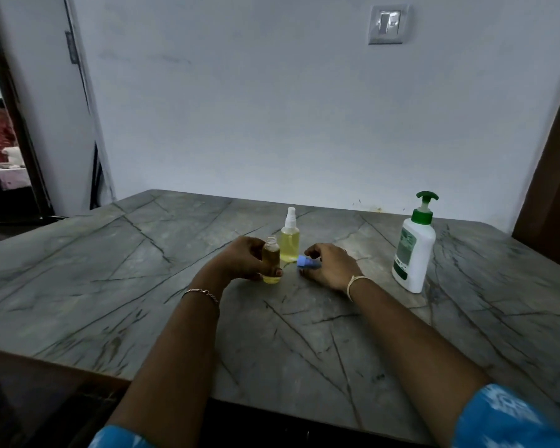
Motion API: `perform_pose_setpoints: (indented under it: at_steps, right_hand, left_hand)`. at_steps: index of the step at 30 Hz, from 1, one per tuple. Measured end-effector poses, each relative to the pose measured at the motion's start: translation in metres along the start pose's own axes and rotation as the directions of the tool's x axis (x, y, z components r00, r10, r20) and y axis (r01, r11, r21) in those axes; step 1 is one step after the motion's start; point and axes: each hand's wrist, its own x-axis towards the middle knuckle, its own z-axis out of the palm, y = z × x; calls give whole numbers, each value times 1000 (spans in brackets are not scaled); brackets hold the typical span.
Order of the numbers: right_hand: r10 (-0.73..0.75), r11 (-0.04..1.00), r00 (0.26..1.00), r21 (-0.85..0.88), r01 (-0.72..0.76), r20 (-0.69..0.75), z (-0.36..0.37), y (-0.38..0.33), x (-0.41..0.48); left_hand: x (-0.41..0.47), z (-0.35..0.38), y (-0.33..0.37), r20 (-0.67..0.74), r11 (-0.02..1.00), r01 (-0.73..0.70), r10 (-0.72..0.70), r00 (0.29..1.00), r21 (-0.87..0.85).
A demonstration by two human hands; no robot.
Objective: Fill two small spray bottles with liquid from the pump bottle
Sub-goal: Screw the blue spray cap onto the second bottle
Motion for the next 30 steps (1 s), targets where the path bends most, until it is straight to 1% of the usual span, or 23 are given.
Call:
perform_pose_setpoints:
  at_steps: [5,8,12,16,22,26,30]
  right_hand:
    - [18,1000,998,14,-17,-66,8,-3,1]
    - [19,998,998,65,-14,-65,7,-1,1]
    - [-17,987,998,160,26,-62,-1,6,-4]
    - [-31,943,996,328,58,-86,-16,13,-12]
    - [22,857,987,511,65,-162,-35,22,-27]
    - [103,787,969,615,58,-224,-48,27,-33]
    - [168,728,943,681,77,-286,-58,32,-36]
  left_hand:
    - [-5,-4,-7,26,1000,-15,15,1000,-4]
    - [-6,-5,-9,13,1000,-14,15,1000,-15]
    - [-7,-4,-6,27,998,12,-10,1000,-57]
    - [-8,1,-1,19,996,18,-16,1000,-84]
    - [-8,12,8,24,997,-7,9,1000,-77]
    - [-6,26,16,40,996,-20,24,999,-88]
    - [-4,41,25,58,998,-49,52,997,-48]
